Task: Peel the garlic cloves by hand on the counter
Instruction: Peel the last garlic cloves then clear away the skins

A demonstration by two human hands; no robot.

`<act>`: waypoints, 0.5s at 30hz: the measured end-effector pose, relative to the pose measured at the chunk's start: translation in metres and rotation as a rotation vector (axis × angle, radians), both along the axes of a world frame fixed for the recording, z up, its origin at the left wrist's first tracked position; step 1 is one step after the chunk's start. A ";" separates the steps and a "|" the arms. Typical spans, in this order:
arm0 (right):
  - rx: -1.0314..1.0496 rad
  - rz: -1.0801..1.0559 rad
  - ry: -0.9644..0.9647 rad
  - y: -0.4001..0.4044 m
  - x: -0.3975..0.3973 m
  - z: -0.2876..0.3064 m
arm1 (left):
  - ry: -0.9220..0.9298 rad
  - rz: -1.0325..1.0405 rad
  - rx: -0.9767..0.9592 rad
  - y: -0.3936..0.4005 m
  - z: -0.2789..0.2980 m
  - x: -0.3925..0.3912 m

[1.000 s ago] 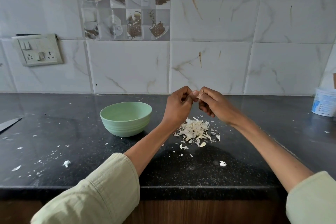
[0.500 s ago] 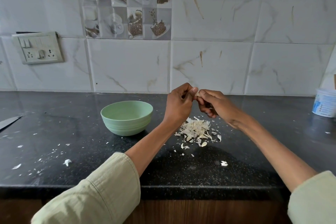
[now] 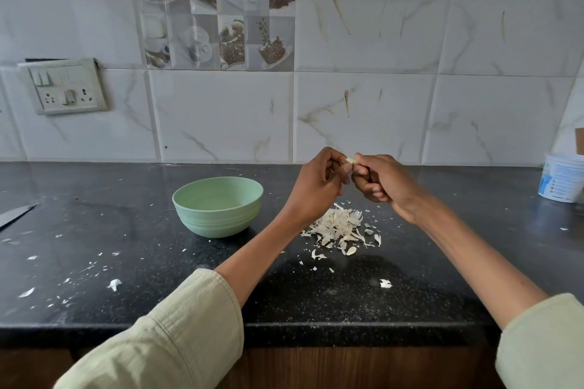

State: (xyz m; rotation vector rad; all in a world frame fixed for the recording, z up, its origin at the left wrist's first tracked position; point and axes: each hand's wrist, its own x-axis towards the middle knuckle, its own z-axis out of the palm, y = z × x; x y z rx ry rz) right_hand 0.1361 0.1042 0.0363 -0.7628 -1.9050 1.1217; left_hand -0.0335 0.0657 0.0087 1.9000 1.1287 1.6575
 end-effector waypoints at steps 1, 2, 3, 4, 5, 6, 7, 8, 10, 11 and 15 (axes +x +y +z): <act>0.015 -0.022 -0.018 0.000 0.000 0.000 | 0.002 -0.004 -0.006 0.000 0.000 0.000; 0.032 -0.042 -0.041 0.000 -0.001 0.000 | 0.001 0.000 -0.016 -0.001 -0.001 0.000; 0.049 -0.057 -0.064 -0.001 -0.001 0.000 | -0.004 0.005 -0.026 -0.001 -0.001 0.000; 0.064 -0.068 -0.082 0.000 -0.002 -0.001 | -0.009 0.012 -0.034 -0.001 0.000 -0.001; 0.076 -0.077 -0.093 0.000 -0.003 -0.001 | -0.011 0.017 -0.036 -0.001 0.000 -0.001; 0.086 -0.085 -0.101 0.000 -0.004 -0.001 | -0.004 0.027 -0.032 -0.001 0.000 -0.002; 0.096 -0.093 -0.104 -0.001 -0.005 -0.001 | 0.006 0.042 -0.023 -0.001 0.000 -0.001; 0.105 -0.095 -0.103 -0.001 -0.006 0.000 | 0.015 0.060 -0.011 -0.001 0.000 -0.001; 0.134 -0.098 -0.089 -0.003 -0.007 -0.001 | 0.022 0.090 0.003 -0.001 0.001 -0.001; 0.159 -0.110 -0.087 -0.003 -0.008 -0.001 | 0.024 0.104 0.001 0.000 0.001 -0.002; 0.345 -0.168 -0.168 0.002 -0.008 -0.008 | 0.052 0.188 -0.035 0.002 -0.001 -0.006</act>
